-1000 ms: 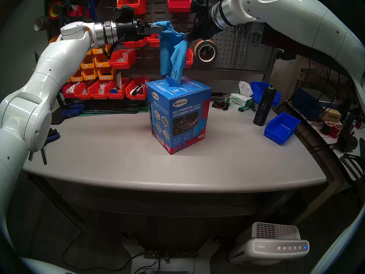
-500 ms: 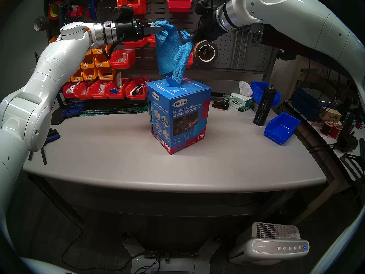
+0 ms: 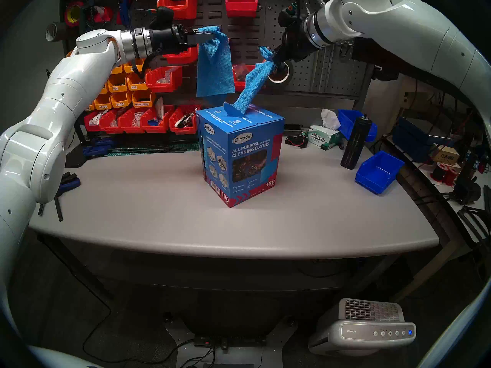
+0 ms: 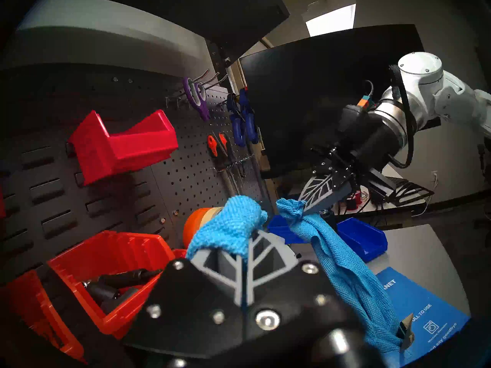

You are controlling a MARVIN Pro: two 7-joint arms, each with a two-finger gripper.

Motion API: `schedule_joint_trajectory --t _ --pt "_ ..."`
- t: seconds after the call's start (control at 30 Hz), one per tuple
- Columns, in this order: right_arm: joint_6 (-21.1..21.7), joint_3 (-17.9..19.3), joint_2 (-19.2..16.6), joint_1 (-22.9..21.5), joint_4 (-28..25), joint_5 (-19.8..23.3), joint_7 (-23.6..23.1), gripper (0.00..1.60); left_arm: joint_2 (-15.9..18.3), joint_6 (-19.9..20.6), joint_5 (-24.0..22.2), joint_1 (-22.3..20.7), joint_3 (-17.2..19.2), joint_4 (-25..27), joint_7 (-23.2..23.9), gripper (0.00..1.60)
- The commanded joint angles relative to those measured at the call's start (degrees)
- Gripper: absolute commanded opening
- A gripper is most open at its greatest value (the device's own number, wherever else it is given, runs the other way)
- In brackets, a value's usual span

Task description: Take out a shop towel

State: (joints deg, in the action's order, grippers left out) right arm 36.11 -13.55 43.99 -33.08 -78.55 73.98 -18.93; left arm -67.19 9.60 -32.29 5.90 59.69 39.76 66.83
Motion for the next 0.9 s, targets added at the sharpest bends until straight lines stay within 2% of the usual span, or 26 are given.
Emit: schedule_joint_trajectory --t 0.0,0.87 --pt "-1.0 2.2 0.2 -2.4 0.2 0.0 0.9 0.00 -0.2 0.0 -0.7 -3.1 1.2 0.6 0.0 0.00" --pt "-2.1 3.2 0.8 -2.0 -0.5 0.6 2.1 0.00 -0.3 0.0 -0.7 -3.1 1.2 0.6 0.0 0.00"
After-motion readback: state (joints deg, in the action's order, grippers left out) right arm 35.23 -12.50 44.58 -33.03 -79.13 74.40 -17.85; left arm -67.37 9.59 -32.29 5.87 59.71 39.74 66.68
